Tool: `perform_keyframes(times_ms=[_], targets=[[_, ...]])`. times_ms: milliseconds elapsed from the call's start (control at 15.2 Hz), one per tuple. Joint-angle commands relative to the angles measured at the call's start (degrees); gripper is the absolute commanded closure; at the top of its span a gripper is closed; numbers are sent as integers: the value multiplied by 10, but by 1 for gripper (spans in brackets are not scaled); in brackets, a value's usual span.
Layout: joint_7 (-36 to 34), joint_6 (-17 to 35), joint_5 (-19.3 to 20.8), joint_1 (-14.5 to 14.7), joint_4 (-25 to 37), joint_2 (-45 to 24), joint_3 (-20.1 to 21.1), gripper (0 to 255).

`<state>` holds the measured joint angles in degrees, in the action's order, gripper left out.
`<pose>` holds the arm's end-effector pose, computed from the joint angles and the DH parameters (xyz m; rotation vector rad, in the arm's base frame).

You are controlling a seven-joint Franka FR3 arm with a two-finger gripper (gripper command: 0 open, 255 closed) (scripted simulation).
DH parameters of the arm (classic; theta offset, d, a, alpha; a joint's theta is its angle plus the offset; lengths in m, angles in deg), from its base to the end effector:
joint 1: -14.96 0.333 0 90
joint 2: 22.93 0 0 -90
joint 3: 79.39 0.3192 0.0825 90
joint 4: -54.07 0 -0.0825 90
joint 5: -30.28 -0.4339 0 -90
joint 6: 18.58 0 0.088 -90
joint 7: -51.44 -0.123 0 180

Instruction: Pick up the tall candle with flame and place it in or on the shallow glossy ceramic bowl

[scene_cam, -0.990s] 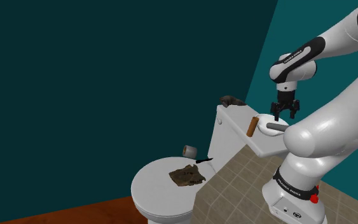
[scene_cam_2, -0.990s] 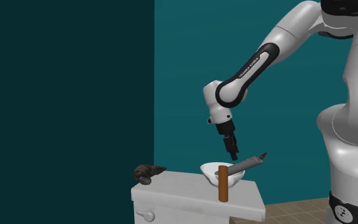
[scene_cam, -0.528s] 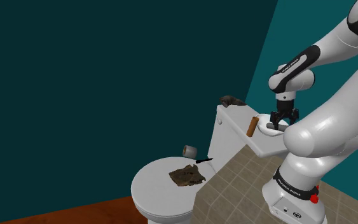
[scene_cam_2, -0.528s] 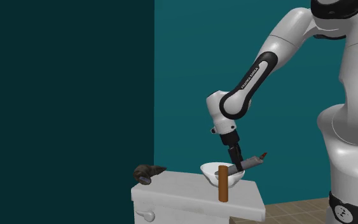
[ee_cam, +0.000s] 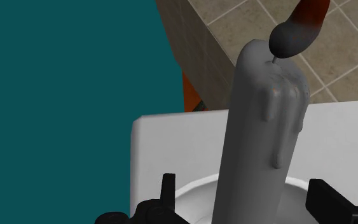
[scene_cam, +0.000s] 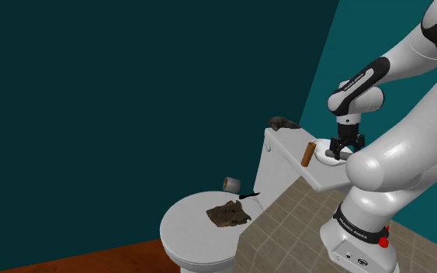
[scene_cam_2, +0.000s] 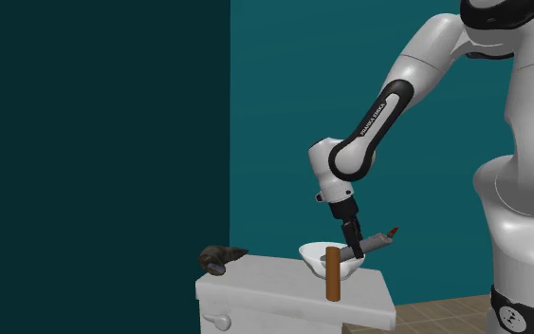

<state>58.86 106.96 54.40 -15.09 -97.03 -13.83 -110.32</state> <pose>0.1933 -0.3659 0.2193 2.9242 -0.9341 -0.5662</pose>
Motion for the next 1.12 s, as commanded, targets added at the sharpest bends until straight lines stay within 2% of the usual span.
perform_keyframes(times_ms=[0,594,1056], targets=[[0,0,0,0,0,0,0,255],[0,0,0,0,0,0,0,255],[1,-70,5,-3,16,55,11,255]])
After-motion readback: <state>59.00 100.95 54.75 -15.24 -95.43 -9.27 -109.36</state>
